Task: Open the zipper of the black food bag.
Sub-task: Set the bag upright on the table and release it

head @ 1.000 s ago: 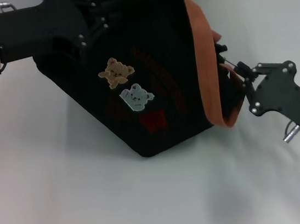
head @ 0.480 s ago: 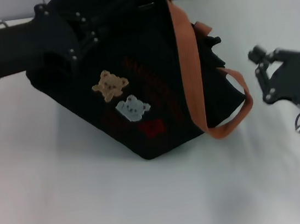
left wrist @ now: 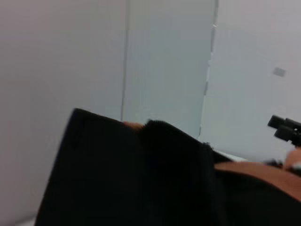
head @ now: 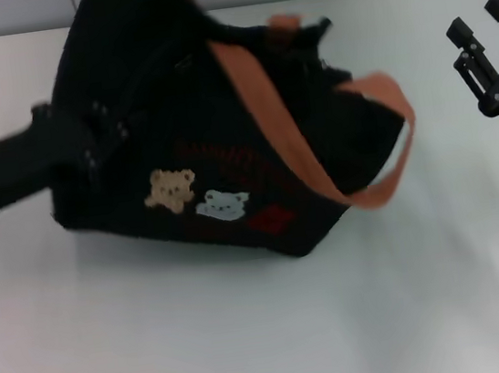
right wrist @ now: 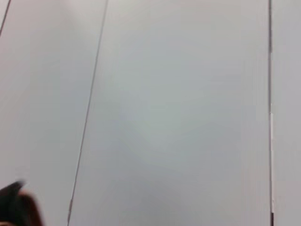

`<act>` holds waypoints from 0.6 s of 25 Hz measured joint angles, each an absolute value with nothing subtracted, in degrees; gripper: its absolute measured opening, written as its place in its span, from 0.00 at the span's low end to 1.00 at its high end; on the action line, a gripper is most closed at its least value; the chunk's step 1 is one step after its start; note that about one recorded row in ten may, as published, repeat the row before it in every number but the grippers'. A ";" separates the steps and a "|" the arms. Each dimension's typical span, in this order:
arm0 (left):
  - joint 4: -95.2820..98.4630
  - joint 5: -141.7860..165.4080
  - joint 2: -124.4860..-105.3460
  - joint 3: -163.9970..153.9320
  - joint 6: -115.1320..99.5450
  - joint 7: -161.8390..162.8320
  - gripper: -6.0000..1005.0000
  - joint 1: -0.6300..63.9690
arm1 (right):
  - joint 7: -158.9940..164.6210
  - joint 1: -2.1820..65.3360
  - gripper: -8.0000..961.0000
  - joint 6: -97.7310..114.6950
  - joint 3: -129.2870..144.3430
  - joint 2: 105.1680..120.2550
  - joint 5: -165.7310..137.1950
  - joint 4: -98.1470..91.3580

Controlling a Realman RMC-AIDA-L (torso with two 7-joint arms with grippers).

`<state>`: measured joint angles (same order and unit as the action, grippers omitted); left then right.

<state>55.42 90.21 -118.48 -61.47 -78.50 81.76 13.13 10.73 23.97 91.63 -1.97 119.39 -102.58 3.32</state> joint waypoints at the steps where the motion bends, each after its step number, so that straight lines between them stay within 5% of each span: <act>1: 55.42 90.21 -118.48 -61.47 -78.50 81.76 0.11 13.13 | 10.72 23.97 0.48 91.63 -1.97 119.39 -102.58 3.32; 7: 39.75 87.25 -118.85 -61.28 -79.54 76.75 0.11 18.81 | 11.84 23.73 0.67 91.24 -3.84 119.56 -102.56 3.77; 12: 29.73 83.54 -119.17 -65.63 -79.72 75.07 0.11 26.43 | 16.13 23.69 0.69 91.24 -6.35 119.63 -102.55 3.85; 15: 29.42 81.40 -119.07 -65.60 -79.83 74.98 0.32 26.55 | 20.94 23.04 0.71 91.69 -8.52 119.47 -102.56 3.48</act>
<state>29.42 81.40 -119.07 -65.60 -79.83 74.98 26.55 20.94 23.04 91.69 -8.52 119.47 -102.56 3.48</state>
